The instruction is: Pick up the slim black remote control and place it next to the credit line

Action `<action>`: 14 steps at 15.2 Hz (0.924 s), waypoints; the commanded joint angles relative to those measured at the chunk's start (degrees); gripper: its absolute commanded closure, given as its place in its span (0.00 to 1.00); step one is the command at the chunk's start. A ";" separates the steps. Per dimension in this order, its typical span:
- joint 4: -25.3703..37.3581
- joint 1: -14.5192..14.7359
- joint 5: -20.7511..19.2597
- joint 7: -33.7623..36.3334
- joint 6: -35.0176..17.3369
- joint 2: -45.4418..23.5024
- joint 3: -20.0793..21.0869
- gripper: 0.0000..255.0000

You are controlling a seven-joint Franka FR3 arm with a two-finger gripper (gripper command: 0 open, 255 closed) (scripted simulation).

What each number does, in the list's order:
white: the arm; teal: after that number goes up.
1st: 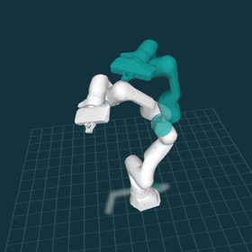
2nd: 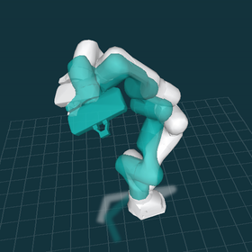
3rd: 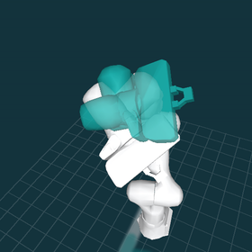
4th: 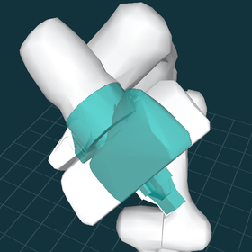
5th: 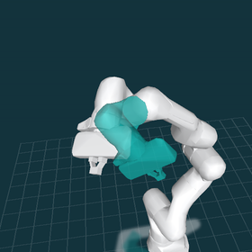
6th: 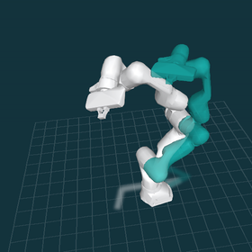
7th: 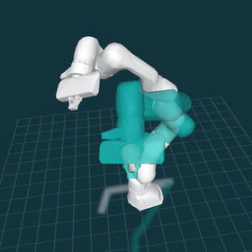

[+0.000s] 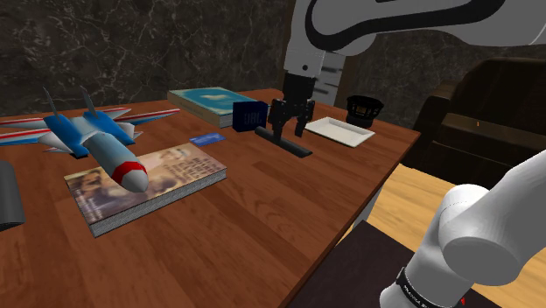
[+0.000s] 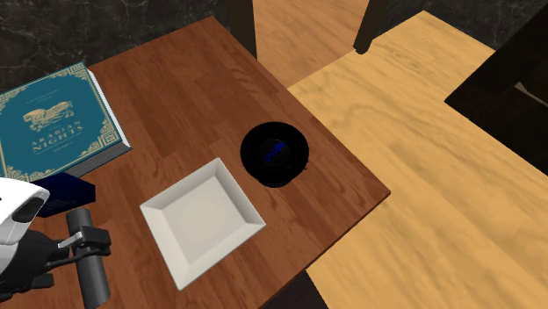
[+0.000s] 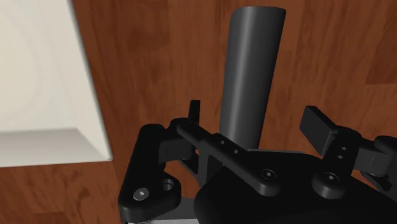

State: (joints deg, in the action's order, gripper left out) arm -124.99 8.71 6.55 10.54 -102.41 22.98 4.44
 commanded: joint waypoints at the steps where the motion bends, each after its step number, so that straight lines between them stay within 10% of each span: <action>1: 0.00 0.00 0.00 0.00 0.00 0.00 0.00 0.00; 14: 7.71 -0.24 -0.36 0.14 7.24 -0.49 -0.52 0.00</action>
